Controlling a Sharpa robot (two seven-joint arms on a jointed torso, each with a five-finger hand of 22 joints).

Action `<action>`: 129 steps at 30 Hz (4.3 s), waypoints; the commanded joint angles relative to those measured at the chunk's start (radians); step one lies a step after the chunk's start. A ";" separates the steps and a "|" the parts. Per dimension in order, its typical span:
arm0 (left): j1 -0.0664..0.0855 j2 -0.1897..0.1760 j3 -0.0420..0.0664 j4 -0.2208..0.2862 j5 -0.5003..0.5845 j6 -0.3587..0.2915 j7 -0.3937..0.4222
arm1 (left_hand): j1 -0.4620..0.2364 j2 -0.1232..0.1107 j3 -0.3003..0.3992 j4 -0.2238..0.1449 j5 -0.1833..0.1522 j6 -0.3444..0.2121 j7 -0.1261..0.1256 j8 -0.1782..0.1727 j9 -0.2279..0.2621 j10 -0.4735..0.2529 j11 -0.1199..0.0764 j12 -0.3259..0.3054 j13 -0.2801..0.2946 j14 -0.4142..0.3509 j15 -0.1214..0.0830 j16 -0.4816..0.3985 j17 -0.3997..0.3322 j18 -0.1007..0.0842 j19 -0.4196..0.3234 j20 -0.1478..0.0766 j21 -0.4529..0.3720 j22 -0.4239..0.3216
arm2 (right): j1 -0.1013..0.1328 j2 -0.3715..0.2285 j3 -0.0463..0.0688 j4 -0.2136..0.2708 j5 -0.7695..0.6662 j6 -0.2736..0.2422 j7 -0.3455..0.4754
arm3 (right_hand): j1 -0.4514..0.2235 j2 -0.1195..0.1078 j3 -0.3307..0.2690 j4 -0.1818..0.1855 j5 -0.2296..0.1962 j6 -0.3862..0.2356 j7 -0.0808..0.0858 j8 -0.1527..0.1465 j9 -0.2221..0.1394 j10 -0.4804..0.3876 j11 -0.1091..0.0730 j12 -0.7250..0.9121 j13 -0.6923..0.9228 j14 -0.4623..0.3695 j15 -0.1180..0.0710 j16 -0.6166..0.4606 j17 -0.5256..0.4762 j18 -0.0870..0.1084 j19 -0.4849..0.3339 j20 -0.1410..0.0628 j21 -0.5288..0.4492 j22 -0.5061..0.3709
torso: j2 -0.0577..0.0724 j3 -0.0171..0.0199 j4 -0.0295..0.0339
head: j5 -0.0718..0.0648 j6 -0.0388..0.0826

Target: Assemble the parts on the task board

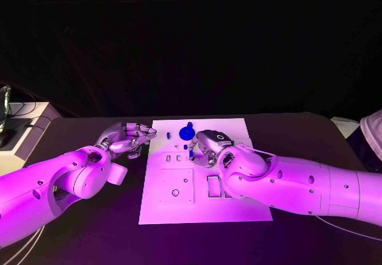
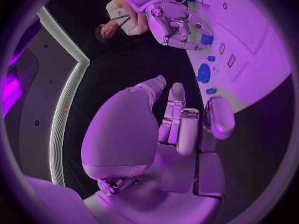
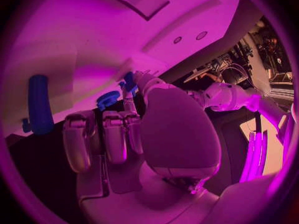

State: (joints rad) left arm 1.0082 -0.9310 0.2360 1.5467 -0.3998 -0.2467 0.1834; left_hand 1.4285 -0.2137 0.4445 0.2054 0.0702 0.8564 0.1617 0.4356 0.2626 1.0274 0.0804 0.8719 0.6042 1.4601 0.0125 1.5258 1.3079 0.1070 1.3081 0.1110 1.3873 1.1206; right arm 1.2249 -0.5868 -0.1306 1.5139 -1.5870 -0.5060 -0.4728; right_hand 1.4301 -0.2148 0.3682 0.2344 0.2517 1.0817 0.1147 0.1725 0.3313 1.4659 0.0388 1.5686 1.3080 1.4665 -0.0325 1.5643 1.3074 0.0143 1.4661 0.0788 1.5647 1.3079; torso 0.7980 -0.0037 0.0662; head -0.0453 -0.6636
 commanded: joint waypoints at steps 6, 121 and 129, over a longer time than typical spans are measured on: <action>0.000 0.001 0.001 0.002 -0.006 0.021 0.000 | -0.010 0.002 0.005 0.000 -0.001 -0.008 0.002 0.006 0.002 -0.010 -0.002 0.006 0.002 0.065 0.000 0.007 0.167 -0.014 0.005 0.000 0.003 0.001 | -0.003 0.006 -0.001 -0.007 -0.012 0.012 -0.004 | -0.018 -0.003 0.001 0.003 0.003 -0.004 0.001 0.003 0.000 0.105 -0.002 0.002 0.263 0.104 -0.001 0.006 0.263 -0.014 0.105 -0.007 0.006 0.263 | 0.000 -0.0001 -0.0003 | 0.002 -0.001; 0.250 0.531 -0.161 -0.479 -0.674 0.568 -0.713 | -0.348 0.058 -0.043 0.085 0.011 -0.086 -0.049 0.275 0.250 0.216 -0.043 0.403 0.404 0.111 -0.036 0.045 0.263 -0.039 0.084 -0.033 0.060 0.122 | 0.147 -0.164 0.022 -0.080 0.645 0.004 0.280 | -0.029 0.036 -0.294 0.054 0.051 -0.106 0.033 -0.011 -0.006 0.095 0.028 -0.009 0.253 0.104 0.028 0.006 0.263 -0.014 0.105 0.020 0.006 0.263 | -0.080 0.0401 -0.0235 | 0.028 -0.053; 0.250 0.539 -0.161 -0.480 -0.667 0.553 -0.712 | -0.332 0.059 -0.018 0.085 0.011 -0.091 -0.050 0.282 0.266 0.214 -0.043 0.405 0.406 0.111 -0.037 0.045 0.263 -0.039 0.083 -0.034 0.060 0.122 | 0.147 -0.162 0.022 -0.082 0.644 0.009 0.278 | -0.030 0.036 -0.294 0.055 0.051 -0.107 0.033 -0.010 -0.006 0.095 0.028 -0.009 0.253 0.104 0.028 0.006 0.263 -0.014 0.105 0.020 0.006 0.263 | -0.080 0.0400 -0.0222 | 0.028 -0.056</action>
State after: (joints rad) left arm 1.2558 -0.3951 0.0746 1.0669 -1.0688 0.3028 -0.5294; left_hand 1.0880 -0.1516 0.4211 0.2896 0.0780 0.7715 0.1126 0.7140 0.5276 1.2490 0.0376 1.2749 1.0095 1.4686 -0.0178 1.5675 1.3073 0.0757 1.3866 0.0786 1.4416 1.2421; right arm 1.3717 -0.7501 -0.1091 1.4319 -0.9359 -0.5129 -0.1957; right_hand 1.3963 -0.1777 0.0707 0.2897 0.3055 0.9826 0.1464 0.1584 0.3247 1.4659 0.0709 1.5607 1.3076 1.4665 0.0033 1.5643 1.3073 0.0143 1.4661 0.1073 1.5647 1.3073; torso 0.7173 0.0360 0.0428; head -0.0140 -0.7179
